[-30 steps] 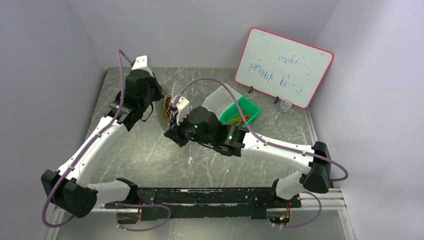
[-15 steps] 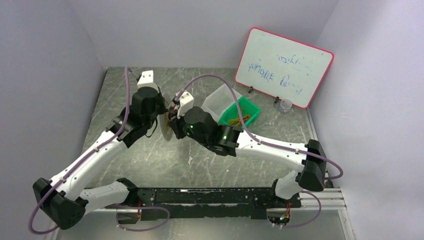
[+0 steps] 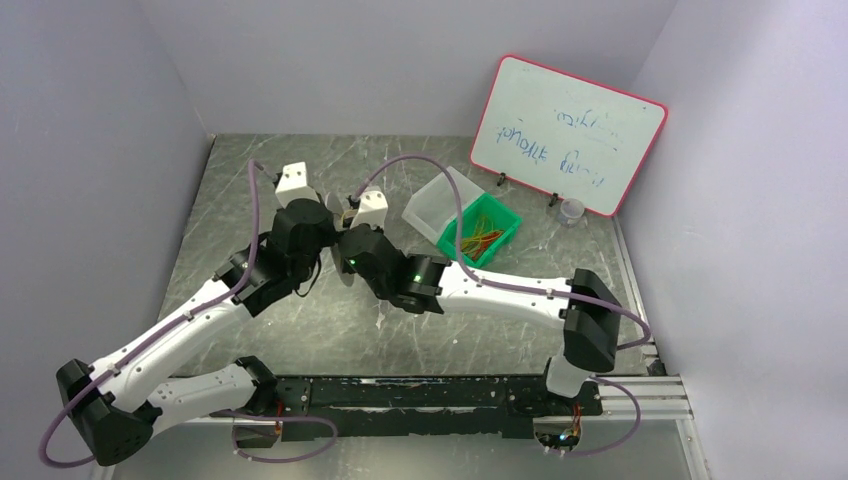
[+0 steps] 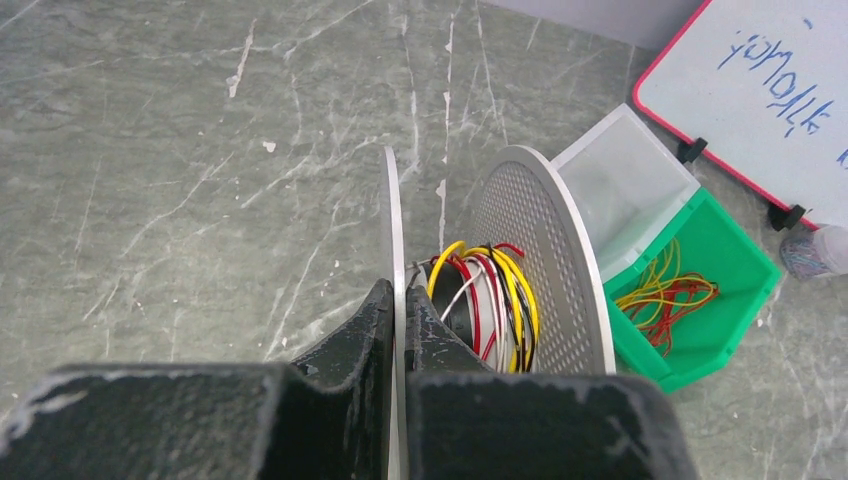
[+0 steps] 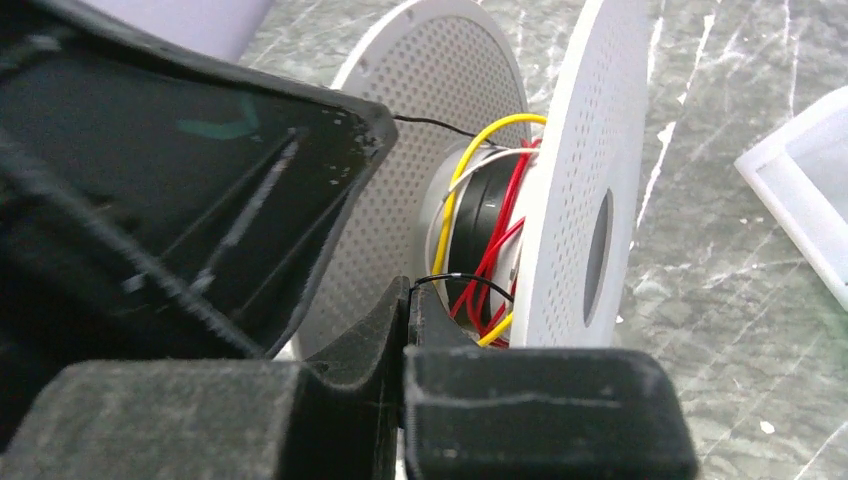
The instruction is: Wrap the cables
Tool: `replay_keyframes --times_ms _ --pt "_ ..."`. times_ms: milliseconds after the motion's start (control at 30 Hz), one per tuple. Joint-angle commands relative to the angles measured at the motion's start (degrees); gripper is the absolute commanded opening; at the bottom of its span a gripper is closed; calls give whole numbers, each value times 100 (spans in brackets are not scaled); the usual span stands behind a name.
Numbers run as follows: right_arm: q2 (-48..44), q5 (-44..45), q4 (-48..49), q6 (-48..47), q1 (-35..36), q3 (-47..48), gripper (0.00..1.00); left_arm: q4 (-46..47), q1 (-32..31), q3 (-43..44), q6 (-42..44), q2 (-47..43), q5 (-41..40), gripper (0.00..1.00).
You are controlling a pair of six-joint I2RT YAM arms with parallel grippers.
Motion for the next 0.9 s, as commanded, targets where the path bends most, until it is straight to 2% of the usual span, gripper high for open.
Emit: replay_keyframes --times_ms 0,200,467,667,867 --pt "267 999 -513 704 -56 309 0 382 -177 62 -212 -294 -370 7" --pt "628 1595 -1333 1465 -54 764 0 406 -229 33 -170 -404 -340 7" --pt "577 1535 -1152 1437 -51 744 0 462 -248 -16 -166 -333 -269 7" --pt "299 1395 -1024 1366 -51 477 19 628 -233 59 2 -114 -302 7" --pt "-70 1292 -1031 1578 -59 90 24 709 -228 182 4 162 -191 7"
